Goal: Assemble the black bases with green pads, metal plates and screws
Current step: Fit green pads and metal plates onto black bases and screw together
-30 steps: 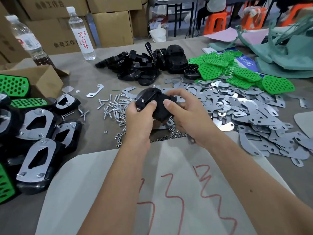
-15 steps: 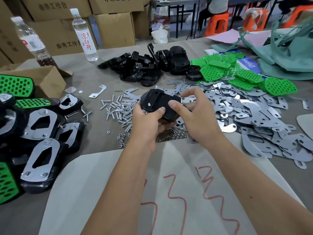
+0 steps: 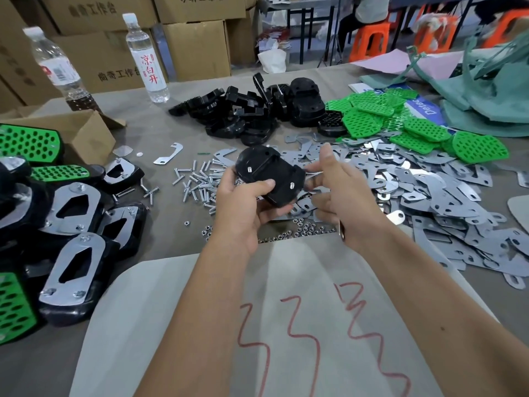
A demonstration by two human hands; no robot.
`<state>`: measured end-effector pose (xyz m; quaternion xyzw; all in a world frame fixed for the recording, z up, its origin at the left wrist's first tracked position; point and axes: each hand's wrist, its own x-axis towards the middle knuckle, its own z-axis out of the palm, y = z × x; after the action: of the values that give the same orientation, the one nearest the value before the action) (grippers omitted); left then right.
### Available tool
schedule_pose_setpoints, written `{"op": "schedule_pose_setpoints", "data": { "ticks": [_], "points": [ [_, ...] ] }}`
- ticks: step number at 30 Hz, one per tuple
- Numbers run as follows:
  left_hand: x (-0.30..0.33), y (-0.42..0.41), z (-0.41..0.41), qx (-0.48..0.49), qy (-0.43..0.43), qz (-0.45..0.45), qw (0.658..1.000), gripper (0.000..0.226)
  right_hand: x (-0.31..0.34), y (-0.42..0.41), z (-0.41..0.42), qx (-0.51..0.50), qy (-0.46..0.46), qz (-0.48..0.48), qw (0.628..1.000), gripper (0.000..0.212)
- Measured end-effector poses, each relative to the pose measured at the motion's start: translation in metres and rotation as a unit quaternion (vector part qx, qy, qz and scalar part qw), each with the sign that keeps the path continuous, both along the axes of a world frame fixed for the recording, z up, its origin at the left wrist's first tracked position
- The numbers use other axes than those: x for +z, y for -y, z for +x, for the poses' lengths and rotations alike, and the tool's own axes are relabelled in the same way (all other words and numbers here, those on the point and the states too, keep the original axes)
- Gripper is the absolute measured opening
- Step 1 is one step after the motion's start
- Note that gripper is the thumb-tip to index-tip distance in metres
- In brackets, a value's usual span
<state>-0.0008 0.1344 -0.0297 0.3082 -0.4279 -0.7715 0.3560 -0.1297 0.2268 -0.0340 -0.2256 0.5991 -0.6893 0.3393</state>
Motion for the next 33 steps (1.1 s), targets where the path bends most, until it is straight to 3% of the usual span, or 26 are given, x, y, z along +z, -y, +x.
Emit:
{"op": "schedule_pose_setpoints", "data": {
  "ticks": [7,12,14,18,23,29,33],
  "points": [
    [0.003,-0.006,-0.001,-0.1,0.04,-0.05,0.993,0.039,0.004,-0.002,-0.002,0.044,0.075,-0.011,0.996,0.059],
    [0.002,-0.011,-0.004,-0.074,0.037,-0.065,0.994,0.028,-0.001,-0.001,0.0,0.04,-0.039,0.039,0.998,0.054],
    [0.002,-0.012,-0.005,-0.062,0.032,-0.067,0.995,0.028,0.0,-0.001,0.002,0.043,-0.046,0.053,0.997,0.06],
    [-0.001,-0.011,-0.005,-0.046,0.038,-0.064,0.996,0.031,0.002,-0.003,0.002,0.071,-0.047,-0.003,0.996,0.048],
    [-0.003,-0.011,-0.008,-0.027,0.054,-0.057,0.997,0.037,0.0,-0.002,0.004,0.035,-0.178,0.058,0.982,0.048],
    [-0.002,-0.014,-0.009,-0.013,0.028,-0.041,0.999,0.033,-0.001,-0.002,0.007,0.017,-0.254,0.02,0.967,0.03],
    [-0.001,-0.016,-0.01,0.005,-0.002,-0.023,1.0,0.03,0.0,0.0,0.011,0.007,-0.288,-0.002,0.958,0.031]
  ]
}}
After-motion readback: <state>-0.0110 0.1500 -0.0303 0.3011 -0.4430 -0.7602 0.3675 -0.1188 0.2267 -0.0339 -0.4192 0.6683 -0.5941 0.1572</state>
